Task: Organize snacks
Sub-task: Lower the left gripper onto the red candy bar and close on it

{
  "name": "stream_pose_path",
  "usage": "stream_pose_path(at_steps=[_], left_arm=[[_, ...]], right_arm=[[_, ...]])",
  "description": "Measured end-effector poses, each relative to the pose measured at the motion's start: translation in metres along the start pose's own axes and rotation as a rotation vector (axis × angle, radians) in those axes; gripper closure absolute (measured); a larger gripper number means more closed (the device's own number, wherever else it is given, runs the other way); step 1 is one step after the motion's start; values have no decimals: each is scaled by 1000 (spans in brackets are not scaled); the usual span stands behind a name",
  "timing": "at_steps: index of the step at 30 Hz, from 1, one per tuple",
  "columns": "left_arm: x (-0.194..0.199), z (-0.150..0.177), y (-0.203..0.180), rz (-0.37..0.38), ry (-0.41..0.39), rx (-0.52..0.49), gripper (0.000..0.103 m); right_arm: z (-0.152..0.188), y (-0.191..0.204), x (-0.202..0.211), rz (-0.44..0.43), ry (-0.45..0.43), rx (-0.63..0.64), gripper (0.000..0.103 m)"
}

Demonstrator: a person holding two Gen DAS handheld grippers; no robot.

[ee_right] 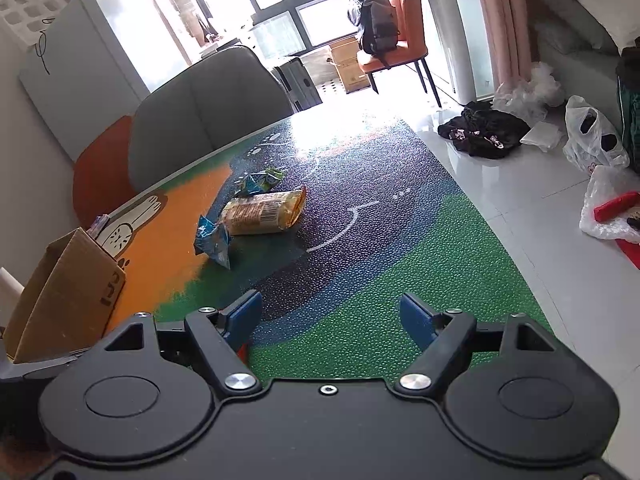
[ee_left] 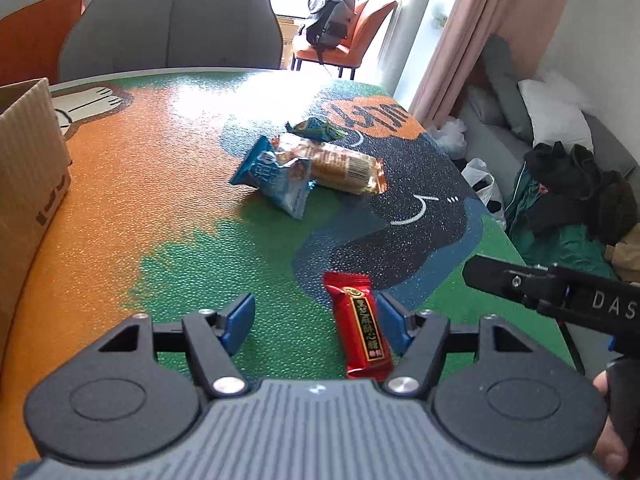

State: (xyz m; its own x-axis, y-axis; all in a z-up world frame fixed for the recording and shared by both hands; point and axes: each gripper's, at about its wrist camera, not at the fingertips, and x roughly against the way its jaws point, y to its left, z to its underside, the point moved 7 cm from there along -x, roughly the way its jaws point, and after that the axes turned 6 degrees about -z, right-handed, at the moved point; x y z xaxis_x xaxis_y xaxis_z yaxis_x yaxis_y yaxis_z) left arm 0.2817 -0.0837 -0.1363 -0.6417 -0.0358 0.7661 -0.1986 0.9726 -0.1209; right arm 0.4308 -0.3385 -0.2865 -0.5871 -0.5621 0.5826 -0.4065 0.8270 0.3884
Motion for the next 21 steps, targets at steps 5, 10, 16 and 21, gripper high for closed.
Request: stream_pose_path(at_steps=[5,10,16,21], left_arm=[[-3,4,-10,-11,-8,-52,57],[-3,4,-6,12,4,-65,84],[-4,-1,10,11,-11,-26,84],[0,-16,25,-11,-38,-12,84]], right_arm=[[0,-5,-2,6,4,-8,26],[1,-6,-9,-2,14,-11,26],[-1,2,-18,-26,17,2,26],[-9,15,-26,-50,12,37,26]])
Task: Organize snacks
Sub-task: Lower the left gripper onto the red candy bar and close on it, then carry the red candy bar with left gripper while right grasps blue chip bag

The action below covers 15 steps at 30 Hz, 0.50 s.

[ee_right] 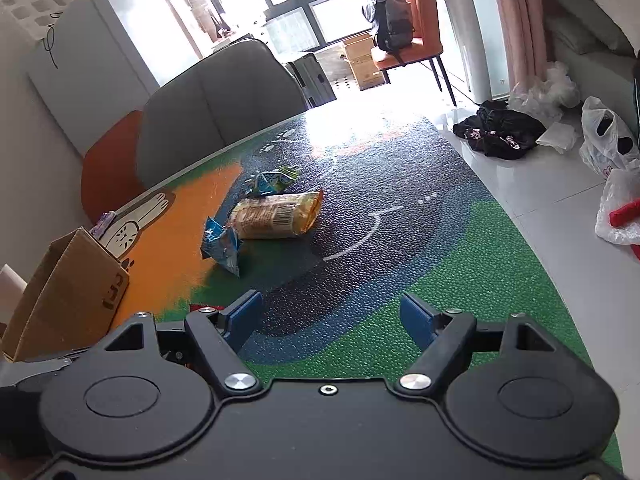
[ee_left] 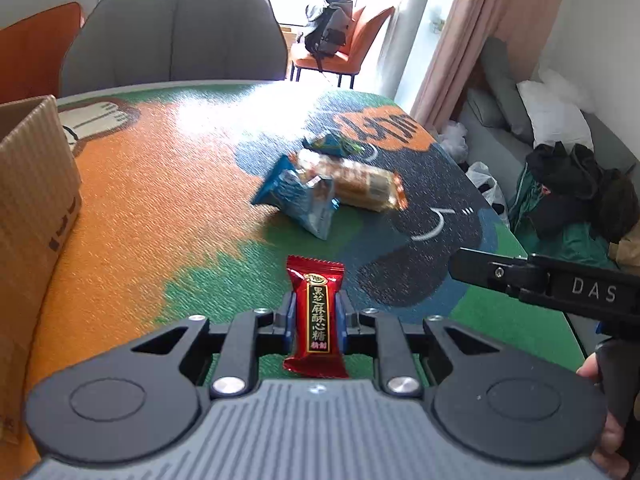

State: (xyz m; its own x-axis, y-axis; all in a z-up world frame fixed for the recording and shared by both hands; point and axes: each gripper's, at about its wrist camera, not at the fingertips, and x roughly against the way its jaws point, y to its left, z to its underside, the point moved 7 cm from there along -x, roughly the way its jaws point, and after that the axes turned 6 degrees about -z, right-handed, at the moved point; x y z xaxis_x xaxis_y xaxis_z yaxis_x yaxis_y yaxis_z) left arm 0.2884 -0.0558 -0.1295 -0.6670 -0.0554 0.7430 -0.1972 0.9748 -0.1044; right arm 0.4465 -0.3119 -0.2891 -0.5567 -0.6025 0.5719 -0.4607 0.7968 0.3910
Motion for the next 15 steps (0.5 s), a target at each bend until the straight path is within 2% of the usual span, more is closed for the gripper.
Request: stream_pose_path(at_steps=[5,10,15], left_arm=[[-2,-14,19,-25,-13,19,84],[-7,-25,36,-43,-27,47,84],[-14,-33,51,-50,-30,72,84]], right_arm=[[-15,12,-12,-23,-10,63,28],[-29,19,-29,-45,-2,105,38],[-43,27,-48,-51,14,135,39]])
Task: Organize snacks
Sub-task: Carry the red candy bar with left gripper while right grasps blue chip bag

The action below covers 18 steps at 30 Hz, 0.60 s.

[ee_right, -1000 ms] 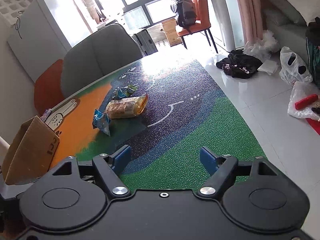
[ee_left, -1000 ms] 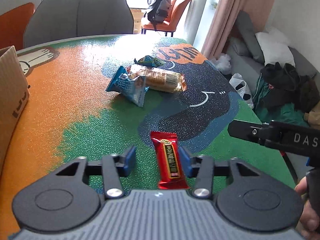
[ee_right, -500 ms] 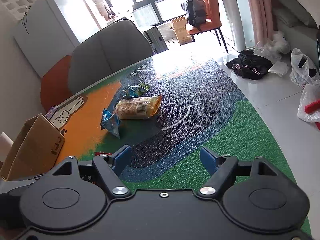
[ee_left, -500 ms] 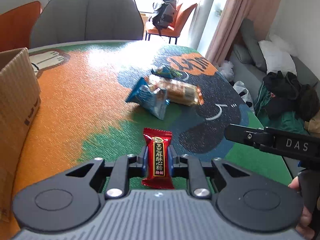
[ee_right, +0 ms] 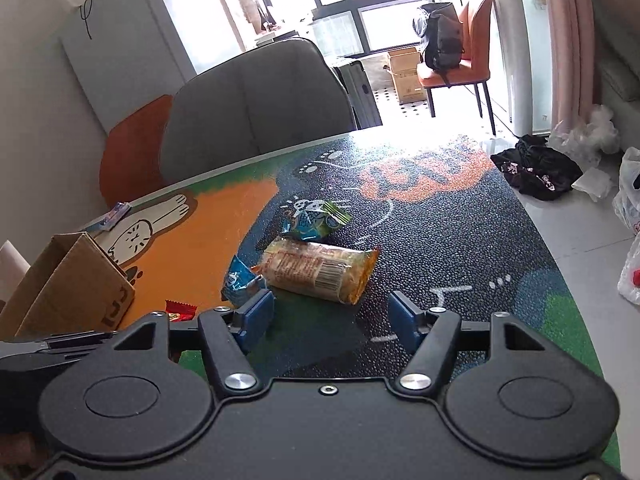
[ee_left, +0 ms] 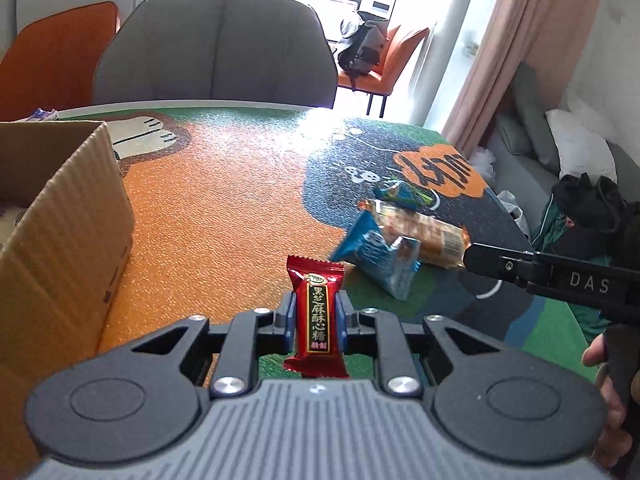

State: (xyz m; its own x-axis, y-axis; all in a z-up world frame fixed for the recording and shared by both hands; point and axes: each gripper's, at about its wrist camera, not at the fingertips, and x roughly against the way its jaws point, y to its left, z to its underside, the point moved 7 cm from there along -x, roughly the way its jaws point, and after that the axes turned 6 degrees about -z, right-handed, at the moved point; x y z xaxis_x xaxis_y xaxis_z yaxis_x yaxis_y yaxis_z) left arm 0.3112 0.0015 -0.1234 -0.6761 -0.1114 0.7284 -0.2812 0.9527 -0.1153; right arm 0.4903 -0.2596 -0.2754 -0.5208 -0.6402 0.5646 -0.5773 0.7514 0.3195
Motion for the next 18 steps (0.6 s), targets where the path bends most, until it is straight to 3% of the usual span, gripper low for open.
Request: stream_pose_path(at_steps=[6,14,18], left_arm=[[-7,-3,10,4,3,28,84],[-9,-3,24,6,6,71,84],[-12,-1,27,10,15,86,84]], right_arm=[[-3,24,-21,-76,32,27,48],[5,52,-51,-104,86,43,49],[8,48,-64,-86,101,13,68]])
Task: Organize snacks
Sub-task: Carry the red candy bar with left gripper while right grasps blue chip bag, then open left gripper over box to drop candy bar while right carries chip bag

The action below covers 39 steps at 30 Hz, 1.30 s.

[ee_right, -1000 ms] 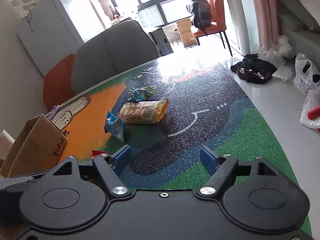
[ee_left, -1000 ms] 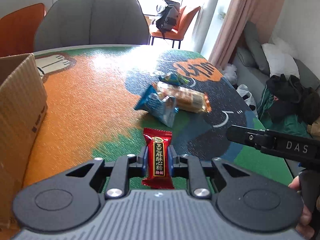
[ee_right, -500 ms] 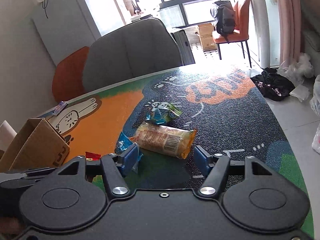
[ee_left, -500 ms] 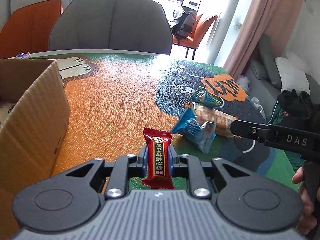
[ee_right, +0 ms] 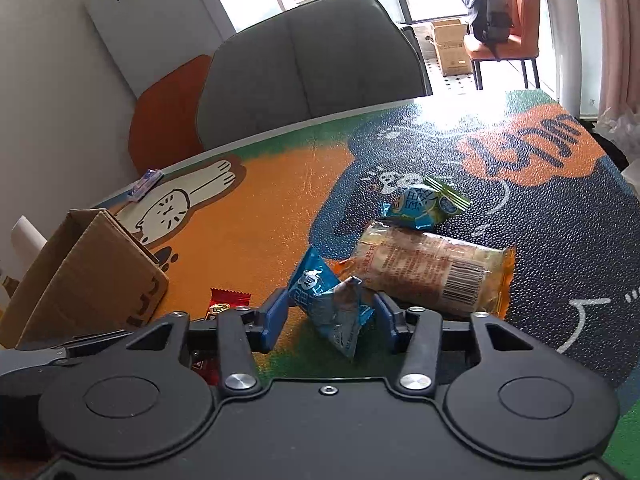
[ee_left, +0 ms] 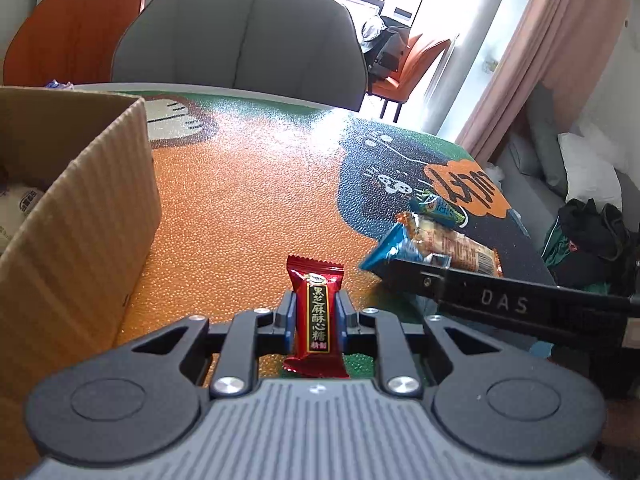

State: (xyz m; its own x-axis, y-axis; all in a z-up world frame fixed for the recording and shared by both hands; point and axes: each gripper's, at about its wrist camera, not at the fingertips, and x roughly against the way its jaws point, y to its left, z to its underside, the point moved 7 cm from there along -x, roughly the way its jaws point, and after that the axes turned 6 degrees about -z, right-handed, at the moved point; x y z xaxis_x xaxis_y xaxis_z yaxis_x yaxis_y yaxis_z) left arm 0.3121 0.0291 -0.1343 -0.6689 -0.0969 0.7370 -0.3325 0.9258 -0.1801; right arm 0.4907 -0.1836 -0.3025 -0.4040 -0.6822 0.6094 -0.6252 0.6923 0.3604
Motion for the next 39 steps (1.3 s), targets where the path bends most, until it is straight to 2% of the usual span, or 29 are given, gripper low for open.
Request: stream_pose_path(at_steps=[1,8,26,39], left_arm=[[1,1,0,1,1,0,84],[12,3,-2,24,-7,1,84],[84,-8,-1,41,-72,-34,84],[136,-16,24,0,-113,-57,84]], right_arm=[[0,-1,0,11,-2,3,74],[5,4,21,2,-20,-7,79],[-2,44,90,9,-91,25,80],[-7,90,110,-15,-97,66,80]])
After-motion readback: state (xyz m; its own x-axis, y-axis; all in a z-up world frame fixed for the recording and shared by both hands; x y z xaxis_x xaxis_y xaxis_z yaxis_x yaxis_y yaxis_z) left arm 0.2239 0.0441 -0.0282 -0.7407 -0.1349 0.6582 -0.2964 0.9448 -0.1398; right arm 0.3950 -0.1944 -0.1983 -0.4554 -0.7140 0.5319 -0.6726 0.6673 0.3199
